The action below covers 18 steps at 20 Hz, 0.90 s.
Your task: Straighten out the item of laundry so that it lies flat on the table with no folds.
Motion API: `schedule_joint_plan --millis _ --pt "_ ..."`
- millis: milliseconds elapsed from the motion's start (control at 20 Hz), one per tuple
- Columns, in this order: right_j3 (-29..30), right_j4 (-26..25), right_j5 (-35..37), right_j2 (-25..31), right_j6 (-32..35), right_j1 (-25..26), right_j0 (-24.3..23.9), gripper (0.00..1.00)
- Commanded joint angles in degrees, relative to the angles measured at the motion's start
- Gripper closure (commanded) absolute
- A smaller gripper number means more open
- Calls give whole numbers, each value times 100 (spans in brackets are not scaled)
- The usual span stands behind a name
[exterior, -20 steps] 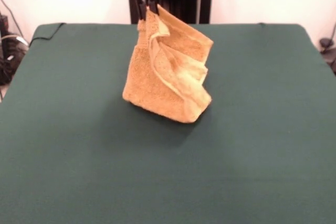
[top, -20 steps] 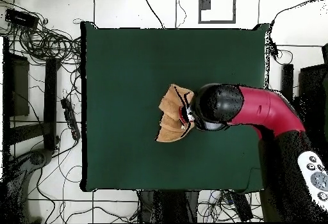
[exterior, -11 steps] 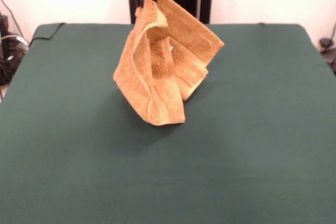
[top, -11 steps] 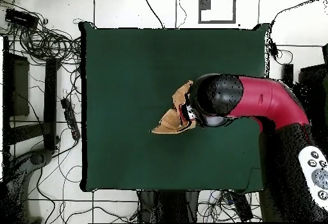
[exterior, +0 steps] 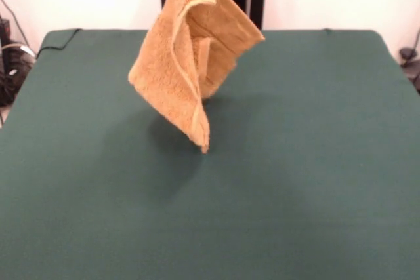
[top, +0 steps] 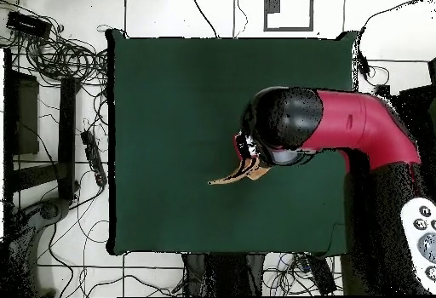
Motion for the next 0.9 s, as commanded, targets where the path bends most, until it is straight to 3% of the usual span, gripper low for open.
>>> schedule_joint_plan --millis 50,550,900 --pt "-63 61 813 639 -841 1 281 100" --pt "-208 145 1192 579 -507 -94 519 100" --pt "-147 131 1039 412 -121 -170 725 100"
